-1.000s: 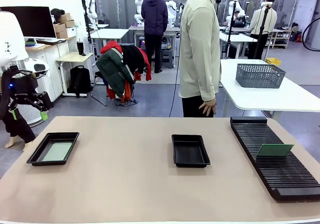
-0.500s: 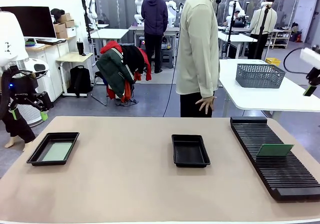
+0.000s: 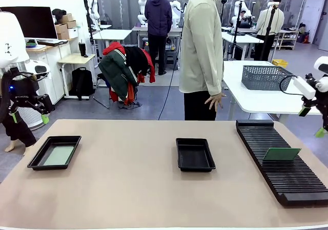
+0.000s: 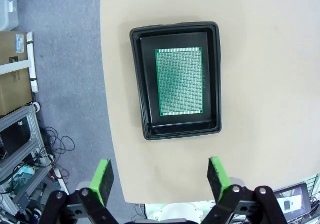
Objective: Inspect and transfer BCBs to ESD trays.
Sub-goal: Pick up the Blank PCB from the PCB Rack and place it in the right ESD tray.
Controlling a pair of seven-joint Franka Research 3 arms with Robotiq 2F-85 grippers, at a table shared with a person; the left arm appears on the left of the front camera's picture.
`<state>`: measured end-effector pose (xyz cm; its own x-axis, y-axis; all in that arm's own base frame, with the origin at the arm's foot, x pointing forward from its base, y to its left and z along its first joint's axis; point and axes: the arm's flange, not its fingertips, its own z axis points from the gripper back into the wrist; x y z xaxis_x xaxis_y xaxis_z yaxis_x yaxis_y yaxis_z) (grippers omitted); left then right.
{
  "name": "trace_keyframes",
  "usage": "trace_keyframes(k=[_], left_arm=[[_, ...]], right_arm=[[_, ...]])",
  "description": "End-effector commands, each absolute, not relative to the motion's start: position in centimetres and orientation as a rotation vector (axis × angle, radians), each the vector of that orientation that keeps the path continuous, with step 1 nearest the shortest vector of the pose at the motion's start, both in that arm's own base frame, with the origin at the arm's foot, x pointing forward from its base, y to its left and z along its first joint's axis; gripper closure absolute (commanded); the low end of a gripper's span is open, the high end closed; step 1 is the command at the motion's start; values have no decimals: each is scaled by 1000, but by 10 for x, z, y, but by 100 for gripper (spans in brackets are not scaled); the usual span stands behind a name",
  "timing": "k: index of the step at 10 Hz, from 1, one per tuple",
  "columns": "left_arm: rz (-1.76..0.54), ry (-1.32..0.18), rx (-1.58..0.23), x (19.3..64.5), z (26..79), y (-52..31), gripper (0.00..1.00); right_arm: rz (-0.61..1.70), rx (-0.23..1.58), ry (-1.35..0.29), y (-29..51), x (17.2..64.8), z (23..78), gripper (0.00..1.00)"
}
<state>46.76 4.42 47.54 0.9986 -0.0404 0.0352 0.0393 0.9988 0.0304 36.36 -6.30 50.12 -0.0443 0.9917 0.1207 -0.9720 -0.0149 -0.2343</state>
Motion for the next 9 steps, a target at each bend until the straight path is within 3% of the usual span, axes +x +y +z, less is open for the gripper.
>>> trace_keyframes(k=[1, 9], left_arm=[[-42, -43, 30, 467, 473, 45, 0], [-42, -43, 30, 467, 473, 45, 0]], right_arm=[[1560, -127, -269, -64, 372, 475, 0], [1581, -154, -184, -65, 407, 398, 0]])
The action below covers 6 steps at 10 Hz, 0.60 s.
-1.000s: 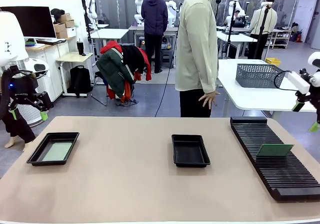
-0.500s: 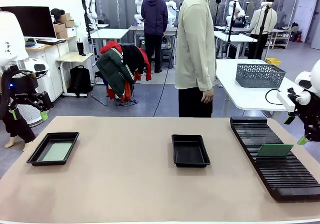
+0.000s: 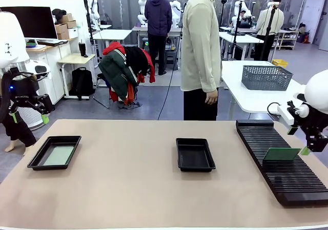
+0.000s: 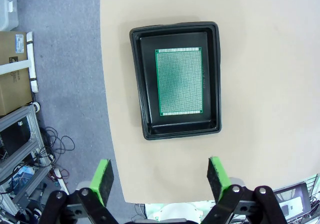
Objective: Inspect and transfer BCBs to ESD trays.
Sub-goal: Pick up the Blank PCB from the PCB Rack and place it in the right ESD tray.
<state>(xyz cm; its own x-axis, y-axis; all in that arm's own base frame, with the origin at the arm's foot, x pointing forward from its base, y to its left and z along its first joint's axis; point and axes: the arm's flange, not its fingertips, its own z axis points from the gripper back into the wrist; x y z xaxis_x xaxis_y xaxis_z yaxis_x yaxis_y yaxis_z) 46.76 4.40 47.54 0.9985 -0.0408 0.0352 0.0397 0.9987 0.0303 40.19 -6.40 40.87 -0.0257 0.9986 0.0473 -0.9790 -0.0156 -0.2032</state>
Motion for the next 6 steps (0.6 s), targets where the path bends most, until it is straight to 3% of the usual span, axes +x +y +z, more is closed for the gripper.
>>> trace_keyframes(k=[1, 6], left_arm=[[-42, -43, 30, 467, 473, 45, 0], [-42, -43, 30, 467, 473, 45, 0]], right_arm=[[1577, -153, -177, -67, 410, 391, 0], [1583, -134, -202, -69, 424, 366, 0]])
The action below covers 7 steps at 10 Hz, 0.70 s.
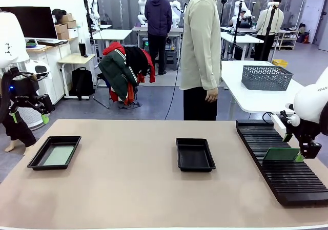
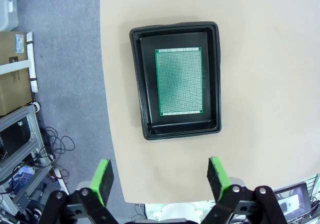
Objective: Inspect and transfer BCBs to ESD trays.
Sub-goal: Pick up the Blank PCB from the PCB Rack and place it in the right ESD tray.
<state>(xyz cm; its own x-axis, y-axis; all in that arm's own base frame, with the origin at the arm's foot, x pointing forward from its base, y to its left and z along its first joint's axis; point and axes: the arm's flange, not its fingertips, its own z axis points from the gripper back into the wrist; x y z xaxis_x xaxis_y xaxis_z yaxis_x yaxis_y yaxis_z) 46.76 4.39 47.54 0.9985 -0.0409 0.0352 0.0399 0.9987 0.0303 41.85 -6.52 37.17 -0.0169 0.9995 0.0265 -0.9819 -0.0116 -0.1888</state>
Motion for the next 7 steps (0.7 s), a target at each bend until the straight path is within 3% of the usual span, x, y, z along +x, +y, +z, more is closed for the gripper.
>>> trace_keyframes(k=[1, 7], left_arm=[[-42, -43, 30, 467, 473, 45, 0], [-42, -43, 30, 467, 473, 45, 0]], right_arm=[[1584, -127, -203, -69, 426, 363, 0], [1555, -107, -176, -66, 425, 361, 0]])
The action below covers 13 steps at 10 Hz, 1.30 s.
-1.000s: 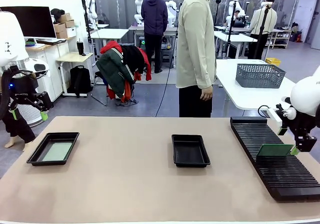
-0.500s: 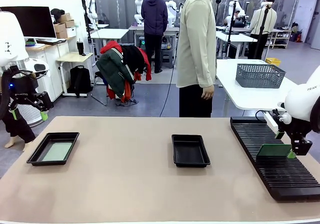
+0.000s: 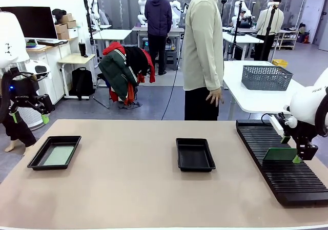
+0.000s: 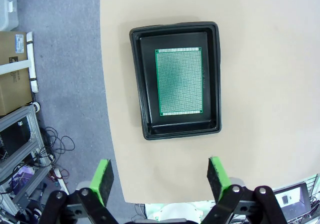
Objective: Inspect and transfer BCBs to ESD trays.
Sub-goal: Pick up the Blank PCB from the PCB Rack and place it in the right ESD tray.
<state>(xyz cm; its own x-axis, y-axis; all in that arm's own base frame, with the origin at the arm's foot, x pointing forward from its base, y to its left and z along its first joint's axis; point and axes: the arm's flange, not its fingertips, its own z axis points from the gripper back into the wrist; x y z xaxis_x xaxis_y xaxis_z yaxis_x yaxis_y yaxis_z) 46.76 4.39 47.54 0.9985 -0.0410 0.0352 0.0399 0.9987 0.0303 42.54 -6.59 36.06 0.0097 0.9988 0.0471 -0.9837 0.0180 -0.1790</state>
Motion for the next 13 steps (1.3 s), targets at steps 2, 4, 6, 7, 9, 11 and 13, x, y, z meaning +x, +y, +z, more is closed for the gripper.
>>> trace_keyframes(k=[2, 4, 6, 7, 9, 11, 13], left_arm=[[-42, -43, 30, 467, 473, 45, 0], [-42, -43, 30, 467, 473, 45, 0], [-42, -43, 30, 467, 473, 45, 0], [-42, -43, 30, 467, 473, 45, 0], [-42, -43, 30, 467, 473, 45, 0], [-42, -43, 30, 467, 473, 45, 0], [-42, -43, 30, 467, 473, 45, 0]], right_arm=[[1555, -107, -176, -66, 425, 361, 0], [1555, -107, -176, -66, 425, 361, 0], [1555, -107, -178, -64, 426, 361, 0], [1545, -117, -202, -67, 425, 360, 0], [1568, -133, -223, -67, 426, 356, 7], [1568, -143, -213, -64, 426, 354, 16], [1569, -144, -198, -63, 427, 354, 26]])
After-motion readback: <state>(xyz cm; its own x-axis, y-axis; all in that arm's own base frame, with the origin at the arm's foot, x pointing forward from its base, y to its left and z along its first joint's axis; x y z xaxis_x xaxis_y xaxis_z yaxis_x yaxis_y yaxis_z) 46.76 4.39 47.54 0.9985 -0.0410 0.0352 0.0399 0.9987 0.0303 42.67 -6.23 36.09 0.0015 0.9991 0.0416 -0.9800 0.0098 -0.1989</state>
